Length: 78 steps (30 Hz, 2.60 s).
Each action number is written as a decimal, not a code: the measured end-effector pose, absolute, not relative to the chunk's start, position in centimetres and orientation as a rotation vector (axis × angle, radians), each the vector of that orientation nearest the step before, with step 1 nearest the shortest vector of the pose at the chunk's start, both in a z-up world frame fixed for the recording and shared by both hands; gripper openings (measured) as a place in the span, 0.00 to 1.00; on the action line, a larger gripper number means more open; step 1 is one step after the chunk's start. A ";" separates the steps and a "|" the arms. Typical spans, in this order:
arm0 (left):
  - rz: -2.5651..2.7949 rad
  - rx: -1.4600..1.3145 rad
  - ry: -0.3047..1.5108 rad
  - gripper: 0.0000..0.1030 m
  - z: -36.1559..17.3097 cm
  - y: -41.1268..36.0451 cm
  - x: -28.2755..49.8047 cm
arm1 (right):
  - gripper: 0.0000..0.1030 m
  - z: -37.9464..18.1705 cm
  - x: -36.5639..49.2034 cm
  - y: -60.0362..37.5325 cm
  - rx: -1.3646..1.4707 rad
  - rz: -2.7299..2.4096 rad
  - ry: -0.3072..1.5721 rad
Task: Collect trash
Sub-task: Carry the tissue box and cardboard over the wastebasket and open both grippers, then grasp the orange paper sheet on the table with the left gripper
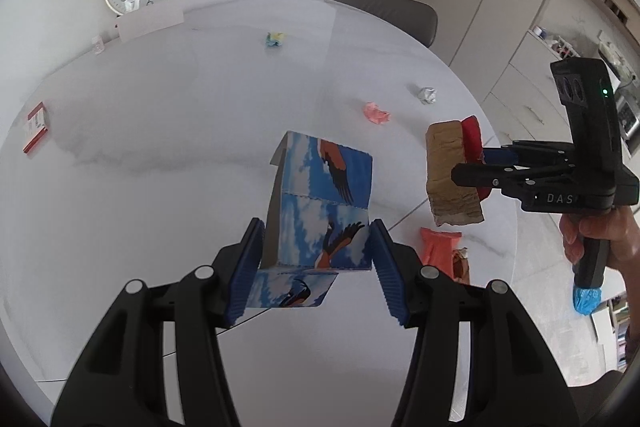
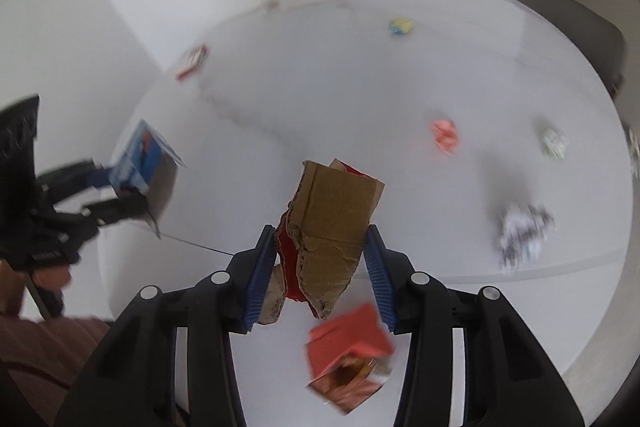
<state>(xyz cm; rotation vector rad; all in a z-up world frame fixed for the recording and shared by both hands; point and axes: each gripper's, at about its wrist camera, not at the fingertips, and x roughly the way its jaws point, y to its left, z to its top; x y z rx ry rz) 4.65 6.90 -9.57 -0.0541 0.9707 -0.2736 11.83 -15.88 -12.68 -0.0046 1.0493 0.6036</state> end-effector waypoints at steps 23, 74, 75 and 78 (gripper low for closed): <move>-0.958 0.288 1.082 0.51 -12.7 -19.3 -5.7 | 0.44 -12.5 -14.7 -35.0 0.433 -0.026 0.916; -0.477 0.114 1.108 0.92 -11.4 -5.2 0.3 | 0.97 -16.3 -12.2 -27.5 0.321 -0.156 1.055; -0.477 0.128 1.109 0.92 -11.9 -5.5 0.7 | 0.97 -16.4 -12.0 -27.3 0.319 -0.152 1.057; -0.485 0.168 1.116 0.92 -13.6 -6.4 2.2 | 0.97 -16.5 -11.4 -26.8 0.302 -0.146 1.064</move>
